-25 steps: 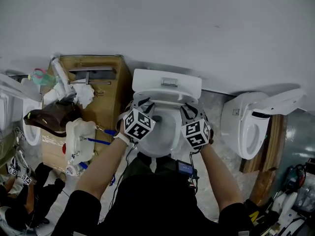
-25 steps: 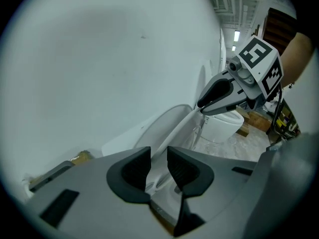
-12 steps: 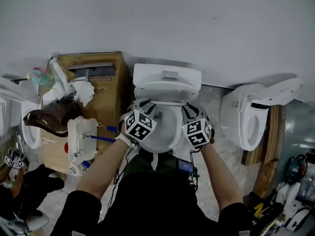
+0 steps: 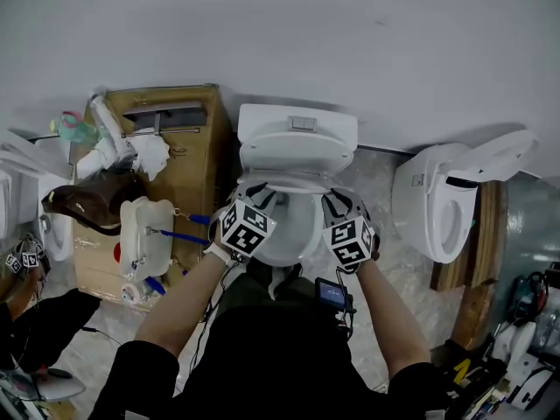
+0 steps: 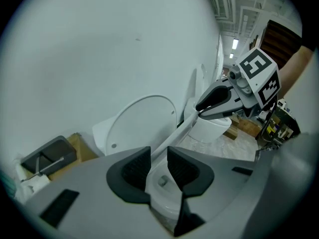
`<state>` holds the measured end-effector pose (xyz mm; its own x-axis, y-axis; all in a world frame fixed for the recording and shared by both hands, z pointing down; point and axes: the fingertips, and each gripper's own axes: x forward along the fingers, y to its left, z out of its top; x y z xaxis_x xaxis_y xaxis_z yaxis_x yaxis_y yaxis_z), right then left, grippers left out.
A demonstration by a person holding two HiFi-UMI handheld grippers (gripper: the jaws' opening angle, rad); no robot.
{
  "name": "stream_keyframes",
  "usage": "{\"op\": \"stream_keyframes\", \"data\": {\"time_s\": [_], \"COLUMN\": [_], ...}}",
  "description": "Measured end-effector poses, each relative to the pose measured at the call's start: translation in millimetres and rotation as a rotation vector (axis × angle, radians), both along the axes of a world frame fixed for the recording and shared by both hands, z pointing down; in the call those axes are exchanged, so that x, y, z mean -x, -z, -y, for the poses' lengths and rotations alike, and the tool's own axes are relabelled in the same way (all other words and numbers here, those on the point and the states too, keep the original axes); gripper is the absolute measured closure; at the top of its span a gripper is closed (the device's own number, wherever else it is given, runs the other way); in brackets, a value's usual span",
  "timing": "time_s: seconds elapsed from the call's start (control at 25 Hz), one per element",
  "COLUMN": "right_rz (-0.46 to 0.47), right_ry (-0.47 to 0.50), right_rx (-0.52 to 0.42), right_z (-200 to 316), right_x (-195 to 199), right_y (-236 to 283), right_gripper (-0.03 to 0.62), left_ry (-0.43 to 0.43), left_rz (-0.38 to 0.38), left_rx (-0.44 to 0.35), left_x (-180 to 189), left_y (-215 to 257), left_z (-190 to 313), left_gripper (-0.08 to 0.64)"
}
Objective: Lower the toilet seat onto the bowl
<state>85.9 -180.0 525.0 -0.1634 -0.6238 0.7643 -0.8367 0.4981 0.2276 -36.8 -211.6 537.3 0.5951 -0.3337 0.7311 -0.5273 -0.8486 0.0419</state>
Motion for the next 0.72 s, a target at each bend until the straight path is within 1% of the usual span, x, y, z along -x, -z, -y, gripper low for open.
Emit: {"op": "stream_keyframes", "data": {"time_s": [0.2, 0.32, 0.44, 0.56, 0.72], "right_rz": [0.019, 0.025, 0.037, 0.057, 0.058], "right_ry": [0.021, 0.048, 0.085, 0.121, 0.168], "right_rx": [-0.014, -0.006, 0.004, 0.013, 0.012], "right_z": [-18.4, -34.0, -50.3, -69.6, -90.3], "right_x": [5.5, 10.3, 14.6, 20.4, 25.1], "right_y": [-5.5, -10.5, -15.8, -23.8, -31.8], "right_gripper": [0.5, 0.5, 0.5, 0.5, 0.5], "left_ry": [0.034, 0.057, 0.07, 0.066, 0.061], "left_rz": [-0.002, -0.009, 0.014, 0.039, 0.091], "left_rx": [0.017, 0.038, 0.04, 0.04, 0.021], "left_x": [6.0, 8.0, 9.6, 11.8, 13.2], "left_y": [-5.2, -8.0, -13.0, -20.1, -28.7], "left_z": [-18.4, -35.8, -52.9, -74.0, -96.0], "left_gripper": [0.449, 0.449, 0.449, 0.449, 0.449]}}
